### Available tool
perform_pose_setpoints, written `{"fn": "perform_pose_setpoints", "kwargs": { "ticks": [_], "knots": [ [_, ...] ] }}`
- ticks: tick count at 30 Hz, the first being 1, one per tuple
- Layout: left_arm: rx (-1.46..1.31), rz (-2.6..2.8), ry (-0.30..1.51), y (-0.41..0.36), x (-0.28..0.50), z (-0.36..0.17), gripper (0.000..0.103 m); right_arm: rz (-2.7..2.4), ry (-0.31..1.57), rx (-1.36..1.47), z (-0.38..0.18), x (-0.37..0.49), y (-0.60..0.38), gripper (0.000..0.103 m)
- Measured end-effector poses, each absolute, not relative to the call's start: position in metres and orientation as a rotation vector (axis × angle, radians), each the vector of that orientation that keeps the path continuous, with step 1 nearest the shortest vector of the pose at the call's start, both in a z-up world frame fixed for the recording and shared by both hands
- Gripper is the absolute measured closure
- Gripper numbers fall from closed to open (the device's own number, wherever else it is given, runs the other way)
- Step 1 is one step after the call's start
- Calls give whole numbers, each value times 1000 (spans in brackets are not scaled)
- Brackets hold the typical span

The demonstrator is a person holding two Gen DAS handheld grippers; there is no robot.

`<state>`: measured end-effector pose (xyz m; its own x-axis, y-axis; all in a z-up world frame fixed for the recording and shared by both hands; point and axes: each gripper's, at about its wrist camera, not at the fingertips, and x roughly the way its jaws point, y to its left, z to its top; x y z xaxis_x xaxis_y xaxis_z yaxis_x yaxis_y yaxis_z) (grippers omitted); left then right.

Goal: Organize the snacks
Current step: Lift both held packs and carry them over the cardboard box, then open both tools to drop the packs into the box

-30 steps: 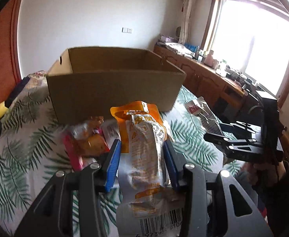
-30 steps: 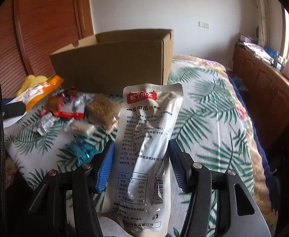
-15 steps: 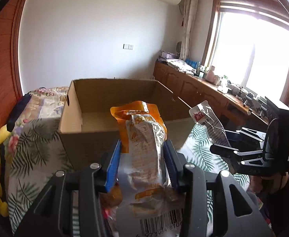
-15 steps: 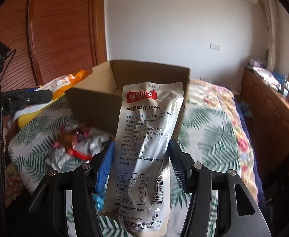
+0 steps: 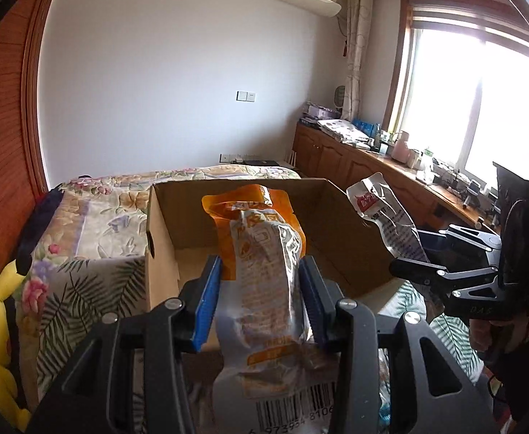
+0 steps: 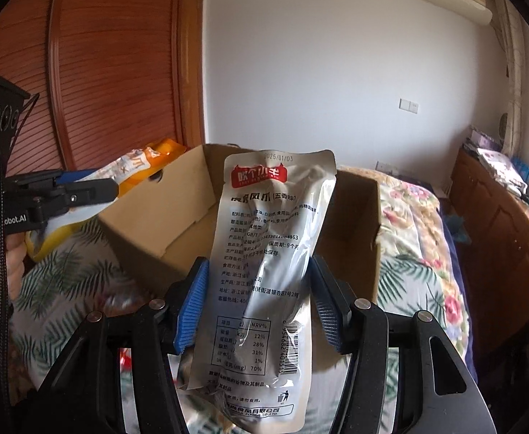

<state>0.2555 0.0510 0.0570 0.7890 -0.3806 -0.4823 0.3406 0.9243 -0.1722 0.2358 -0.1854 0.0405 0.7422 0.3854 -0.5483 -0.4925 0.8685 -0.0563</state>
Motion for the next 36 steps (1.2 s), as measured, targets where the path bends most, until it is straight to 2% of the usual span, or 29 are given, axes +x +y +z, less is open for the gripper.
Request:
{"fn": "perform_pose_setpoints", "kwargs": {
  "ticks": [13, 25, 28, 31, 33, 36],
  "knots": [
    [-78, -372, 562, 54, 316, 42, 61, 477, 568, -191, 36, 299, -176, 45],
    [-46, -342, 588, 41, 333, 27, 58, 433, 589, -211, 24, 318, -174, 45],
    [-56, -321, 587, 42, 331, 26, 51, 444, 615, -223, 16, 317, -170, 46],
    [-52, -315, 585, 42, 328, 26, 49, 443, 624, -232, 15, 316, -168, 46],
    [-51, -314, 584, 41, 324, 27, 46, 453, 629, -215, 19, 317, -169, 38],
    [-55, -318, 584, 41, 317, 28, 45, 459, 639, -214, 21, 313, -169, 38]
  ]
}}
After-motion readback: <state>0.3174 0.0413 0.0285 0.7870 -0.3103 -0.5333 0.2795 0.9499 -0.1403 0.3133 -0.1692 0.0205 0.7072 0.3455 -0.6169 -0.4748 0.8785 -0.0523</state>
